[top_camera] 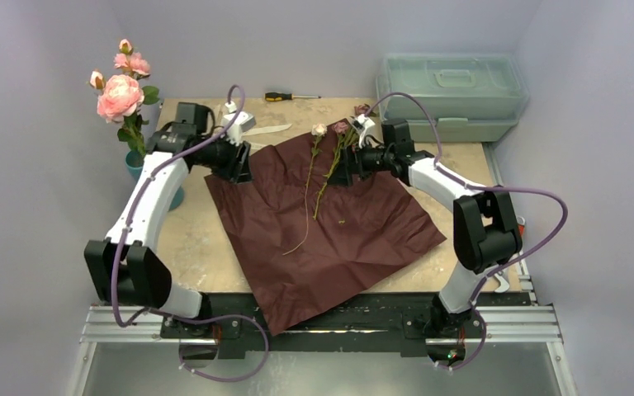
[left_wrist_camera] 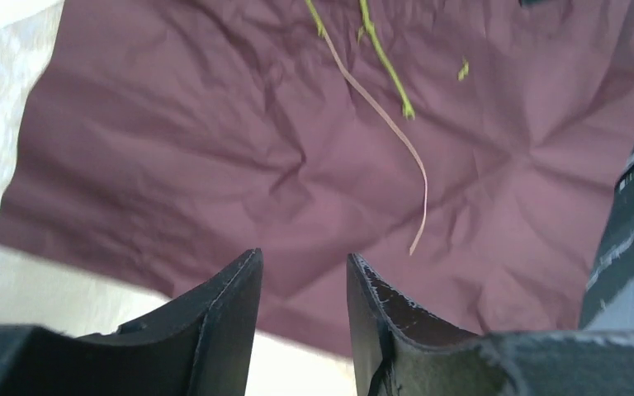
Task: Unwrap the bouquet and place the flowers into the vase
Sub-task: Insert the fake flower into the vase.
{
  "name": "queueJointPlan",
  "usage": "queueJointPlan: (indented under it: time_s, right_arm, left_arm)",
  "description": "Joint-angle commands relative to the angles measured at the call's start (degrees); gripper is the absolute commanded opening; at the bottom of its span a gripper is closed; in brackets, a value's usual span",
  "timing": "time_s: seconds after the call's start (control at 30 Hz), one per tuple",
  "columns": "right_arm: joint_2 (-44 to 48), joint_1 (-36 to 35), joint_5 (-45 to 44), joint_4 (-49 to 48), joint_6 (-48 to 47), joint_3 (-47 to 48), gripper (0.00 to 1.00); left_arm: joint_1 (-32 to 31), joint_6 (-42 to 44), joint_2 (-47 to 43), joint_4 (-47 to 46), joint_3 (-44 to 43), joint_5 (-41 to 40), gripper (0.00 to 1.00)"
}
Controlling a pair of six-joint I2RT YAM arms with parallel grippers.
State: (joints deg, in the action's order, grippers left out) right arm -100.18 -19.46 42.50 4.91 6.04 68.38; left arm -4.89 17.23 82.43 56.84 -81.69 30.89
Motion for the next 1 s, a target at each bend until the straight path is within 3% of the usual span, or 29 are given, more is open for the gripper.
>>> queueJointPlan:
  time_s: [0.0,0.1,0.23,0.4,0.63,0.97]
  right_arm:
    - [5.0,1.38,-3.37,2.43,0.85,1.93,0.96]
    - [6.35,1.84,-6.94,4.69,1.69,2.07,0.95]
    - [7.88,2.27,-10.29,7.73,2.04,1.61,0.95]
    - [10.55,2.31,-12.22,8.37,2.31,-0.32,0.95]
    - [10.5,2.31,-13.31,8.98,0.97,0.17,0.95]
    - [8.92,2.28,-13.23,9.09,0.2,1.66,0.96]
  left_arm:
    - [-6.72,-12.09,4.63,-22.45,2.43,-1.74,0.41]
    - [-12.45,-15.63,10.54,-28.83,1.21,-7.81,0.36]
    - [-16.39,-22.12,18.68,-37.15,-1.31,-11.59,0.43]
    - [-19.35,-26.08,29.87,-37.53,-10.11,-23.11,0.38]
    - [-21.05,-29.0,38.88,-38.19,-15.57,-24.18,0.33]
    - [-23.14,-31.56,44.11,-39.68,-16.44,-26.58,0.34]
